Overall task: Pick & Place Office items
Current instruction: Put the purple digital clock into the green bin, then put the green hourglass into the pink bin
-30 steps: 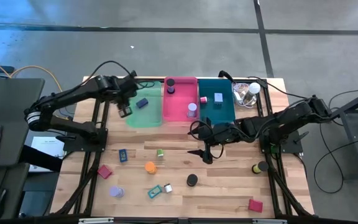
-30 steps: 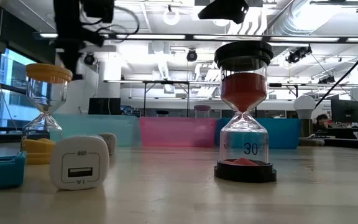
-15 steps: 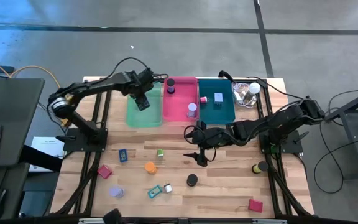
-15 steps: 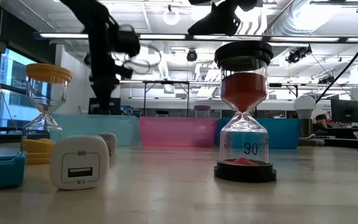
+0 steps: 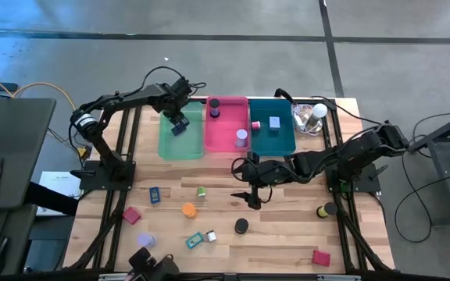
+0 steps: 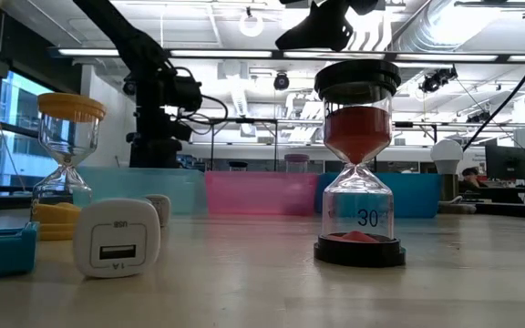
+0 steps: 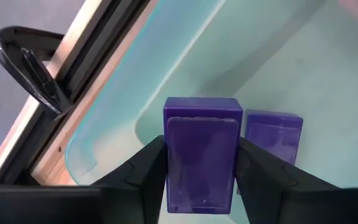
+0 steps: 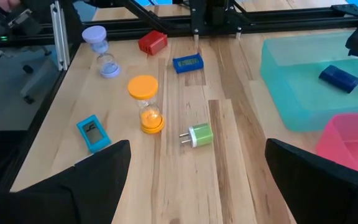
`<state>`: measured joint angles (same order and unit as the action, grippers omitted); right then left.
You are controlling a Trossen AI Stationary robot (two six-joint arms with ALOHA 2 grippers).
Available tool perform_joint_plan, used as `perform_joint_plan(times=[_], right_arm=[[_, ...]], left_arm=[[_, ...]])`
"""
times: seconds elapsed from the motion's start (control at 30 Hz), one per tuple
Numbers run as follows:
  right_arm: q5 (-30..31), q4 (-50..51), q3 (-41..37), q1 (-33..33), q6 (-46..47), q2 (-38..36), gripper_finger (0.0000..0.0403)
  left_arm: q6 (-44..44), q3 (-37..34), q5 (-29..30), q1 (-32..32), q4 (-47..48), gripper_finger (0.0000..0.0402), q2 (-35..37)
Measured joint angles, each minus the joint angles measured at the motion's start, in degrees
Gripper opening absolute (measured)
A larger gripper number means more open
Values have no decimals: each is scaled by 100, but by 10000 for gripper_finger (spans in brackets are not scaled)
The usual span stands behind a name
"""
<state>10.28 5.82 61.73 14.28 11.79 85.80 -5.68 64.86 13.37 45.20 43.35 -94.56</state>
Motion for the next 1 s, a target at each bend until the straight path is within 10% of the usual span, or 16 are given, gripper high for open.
perform_joint_plan(times=[0.3, 0.63, 1.0], right_arm=[[0, 26, 0, 0, -111, 0, 362], [0, 161, -4, 0, -113, -2, 362], [-250, 152, -4, -20, 30, 62, 362]], left_arm=[[120, 0, -15, -86, -17, 262, -11], [-556, 61, 524, -524, 482, 268, 374], [699, 116, 373, -2001, 1299, 269, 2051]])
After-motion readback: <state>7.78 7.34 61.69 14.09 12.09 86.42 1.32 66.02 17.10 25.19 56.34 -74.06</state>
